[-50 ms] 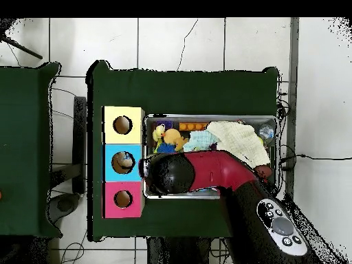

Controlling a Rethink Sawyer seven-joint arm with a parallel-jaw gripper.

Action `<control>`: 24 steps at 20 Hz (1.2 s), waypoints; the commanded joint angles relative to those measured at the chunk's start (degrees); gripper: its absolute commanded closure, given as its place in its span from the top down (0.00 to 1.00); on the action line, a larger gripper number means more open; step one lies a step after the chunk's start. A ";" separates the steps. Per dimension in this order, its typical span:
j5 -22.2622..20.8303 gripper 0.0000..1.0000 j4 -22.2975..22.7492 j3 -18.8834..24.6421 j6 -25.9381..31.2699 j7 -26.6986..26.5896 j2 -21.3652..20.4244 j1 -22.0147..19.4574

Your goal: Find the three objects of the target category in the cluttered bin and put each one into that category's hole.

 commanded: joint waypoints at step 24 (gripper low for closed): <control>-21.59 1.00 7.26 -3.61 -2.24 -6.37 -6.35 -6.00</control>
